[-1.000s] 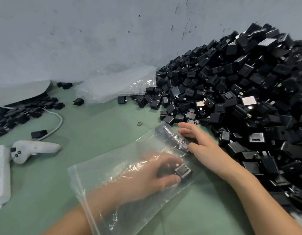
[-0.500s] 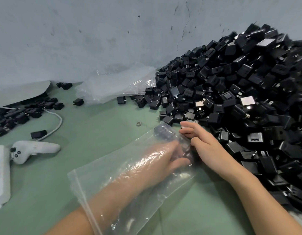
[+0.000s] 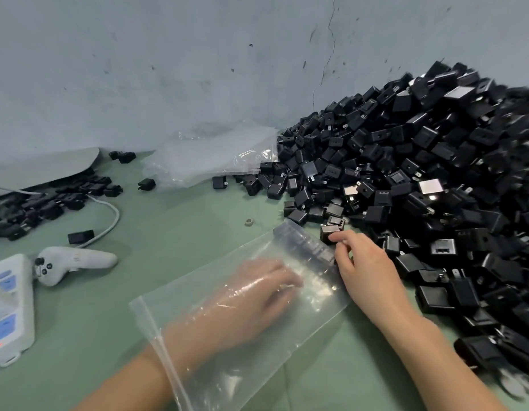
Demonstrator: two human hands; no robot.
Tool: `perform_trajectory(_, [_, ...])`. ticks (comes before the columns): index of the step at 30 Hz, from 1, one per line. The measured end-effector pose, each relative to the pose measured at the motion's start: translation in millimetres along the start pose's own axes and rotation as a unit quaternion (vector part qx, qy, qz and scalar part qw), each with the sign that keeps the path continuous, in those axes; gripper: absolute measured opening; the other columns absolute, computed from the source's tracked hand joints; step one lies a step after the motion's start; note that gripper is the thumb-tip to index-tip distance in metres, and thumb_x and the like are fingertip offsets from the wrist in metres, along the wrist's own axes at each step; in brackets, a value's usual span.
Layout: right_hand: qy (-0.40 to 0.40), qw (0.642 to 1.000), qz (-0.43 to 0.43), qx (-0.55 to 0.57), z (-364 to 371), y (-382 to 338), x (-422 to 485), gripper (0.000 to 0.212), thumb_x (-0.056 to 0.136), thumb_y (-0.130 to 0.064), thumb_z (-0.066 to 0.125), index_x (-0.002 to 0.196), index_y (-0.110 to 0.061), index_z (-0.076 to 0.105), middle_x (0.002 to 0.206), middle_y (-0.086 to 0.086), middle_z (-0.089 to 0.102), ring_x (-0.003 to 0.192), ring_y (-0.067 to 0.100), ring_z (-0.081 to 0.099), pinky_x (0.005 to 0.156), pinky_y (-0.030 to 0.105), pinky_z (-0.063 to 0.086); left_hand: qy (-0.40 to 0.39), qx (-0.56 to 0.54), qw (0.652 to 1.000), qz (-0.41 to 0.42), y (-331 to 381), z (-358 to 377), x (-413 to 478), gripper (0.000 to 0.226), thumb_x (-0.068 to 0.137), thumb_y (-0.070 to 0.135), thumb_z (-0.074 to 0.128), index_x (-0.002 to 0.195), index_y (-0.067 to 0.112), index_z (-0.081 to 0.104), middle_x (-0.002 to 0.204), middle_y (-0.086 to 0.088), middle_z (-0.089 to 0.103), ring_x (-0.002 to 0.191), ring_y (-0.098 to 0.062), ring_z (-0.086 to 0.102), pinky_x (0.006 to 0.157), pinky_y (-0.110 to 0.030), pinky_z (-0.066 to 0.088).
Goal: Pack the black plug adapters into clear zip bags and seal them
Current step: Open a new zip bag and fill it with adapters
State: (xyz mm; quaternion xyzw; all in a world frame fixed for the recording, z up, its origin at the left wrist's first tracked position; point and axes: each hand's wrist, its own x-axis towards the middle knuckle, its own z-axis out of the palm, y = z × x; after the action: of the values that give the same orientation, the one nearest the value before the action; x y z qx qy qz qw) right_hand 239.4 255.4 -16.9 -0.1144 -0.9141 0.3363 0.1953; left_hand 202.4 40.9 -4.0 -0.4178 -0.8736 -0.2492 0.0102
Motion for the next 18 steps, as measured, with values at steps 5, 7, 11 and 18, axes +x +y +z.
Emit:
perform_trajectory(5, [0.020, 0.996, 0.053, -0.067, 1.9, -15.0, -11.4, 0.028, 0.102, -0.024, 0.042, 0.120, -0.022, 0.062, 0.116, -0.002, 0.060, 0.102, 0.022, 0.058, 0.078, 0.035, 0.042, -0.032, -0.380, 0.898, -0.220, -48.7, -80.3, -63.0, 0.050, 0.073, 0.031, 0.086, 0.114, 0.005, 0.073, 0.105, -0.007, 0.076, 0.090, -0.014, 0.073, 0.074, -0.019, 0.057])
perform_trajectory(7, [0.015, 0.994, 0.068, -0.085, 0.8, -19.4, -14.3, 0.028, 0.102, -0.025, 0.040, 0.122, -0.021, 0.060, 0.117, -0.001, 0.057, 0.100, 0.023, 0.057, 0.075, 0.035, 0.042, -0.028, -0.371, 0.875, -0.310, -71.9, -106.2, -96.3, 0.045, 0.069, 0.036, 0.086, 0.109, 0.015, 0.077, 0.109, -0.008, 0.075, 0.093, -0.024, 0.074, 0.070, -0.027, 0.060])
perform_trajectory(11, [0.001, 0.990, 0.076, -0.123, -1.1, -27.9, -17.7, 0.028, 0.102, -0.028, 0.038, 0.124, -0.023, 0.055, 0.117, -0.002, 0.055, 0.090, 0.023, 0.055, 0.071, 0.034, 0.038, 0.122, -0.200, 0.843, -0.484, -109.6, -134.4, -122.1, 0.028, 0.100, 0.000, 0.042, 0.095, 0.001, 0.069, 0.092, -0.025, 0.072, 0.051, -0.026, 0.065, 0.051, -0.032, 0.052])
perform_trajectory(18, [-0.012, 0.994, 0.101, -0.037, -7.7, -25.4, 4.9, 0.024, 0.101, -0.029, 0.040, 0.120, -0.022, 0.051, 0.115, 0.000, 0.059, 0.093, 0.024, 0.059, 0.083, 0.042, 0.048, 0.102, -0.083, 0.967, -0.217, -37.2, -109.6, 26.2, 0.017, 0.093, 0.033, 0.063, 0.109, 0.037, 0.060, 0.106, 0.011, 0.065, 0.082, 0.000, 0.065, 0.074, -0.024, 0.052])
